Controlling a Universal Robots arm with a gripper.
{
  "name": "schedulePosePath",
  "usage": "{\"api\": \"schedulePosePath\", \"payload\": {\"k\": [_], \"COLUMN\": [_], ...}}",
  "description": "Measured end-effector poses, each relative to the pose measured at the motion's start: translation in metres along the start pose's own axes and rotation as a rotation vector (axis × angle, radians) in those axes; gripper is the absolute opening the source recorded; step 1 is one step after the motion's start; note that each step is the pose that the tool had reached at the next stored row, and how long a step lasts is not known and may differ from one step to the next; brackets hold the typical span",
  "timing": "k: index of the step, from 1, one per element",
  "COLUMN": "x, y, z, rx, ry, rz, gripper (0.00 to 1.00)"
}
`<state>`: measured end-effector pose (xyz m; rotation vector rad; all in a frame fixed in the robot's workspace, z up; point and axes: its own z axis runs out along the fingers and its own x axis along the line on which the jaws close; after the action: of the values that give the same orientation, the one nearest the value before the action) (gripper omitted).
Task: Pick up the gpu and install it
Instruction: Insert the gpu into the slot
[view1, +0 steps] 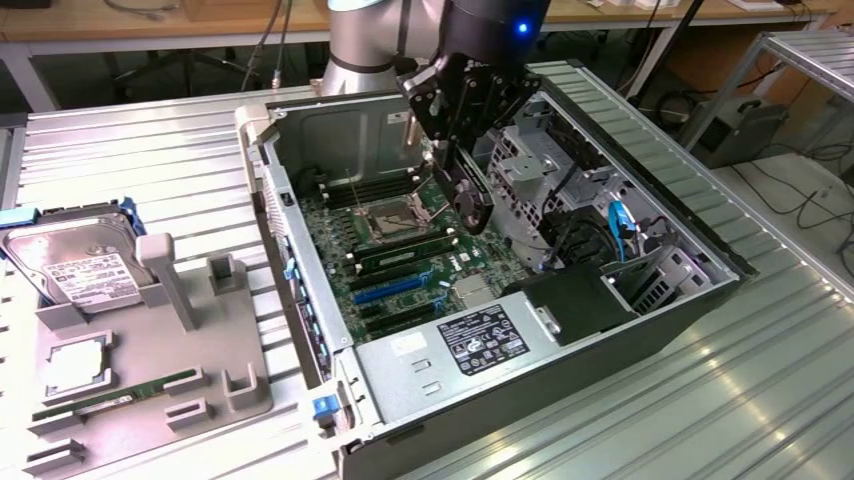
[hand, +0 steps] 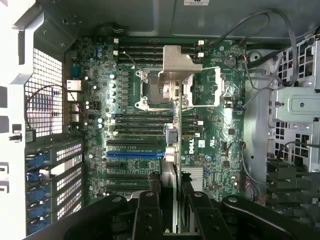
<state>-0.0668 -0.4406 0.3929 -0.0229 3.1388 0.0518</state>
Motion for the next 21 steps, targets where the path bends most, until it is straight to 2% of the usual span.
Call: {"api": "schedulePosePath", "payload": {"k": [3,10,21], "x": [-0.0002,-0.0002,-0.0002], "y": [0.0,-0.0001,-0.0001], "z": [0.0003,0.0015,0.0032], "rx": [0.0,-0.0005,-0.001], "ry": [0.0006,0.0071,0.0141], "rz": [-0.016,-0.215,-0.427], "gripper": [0.26,0.26,0.26]}}
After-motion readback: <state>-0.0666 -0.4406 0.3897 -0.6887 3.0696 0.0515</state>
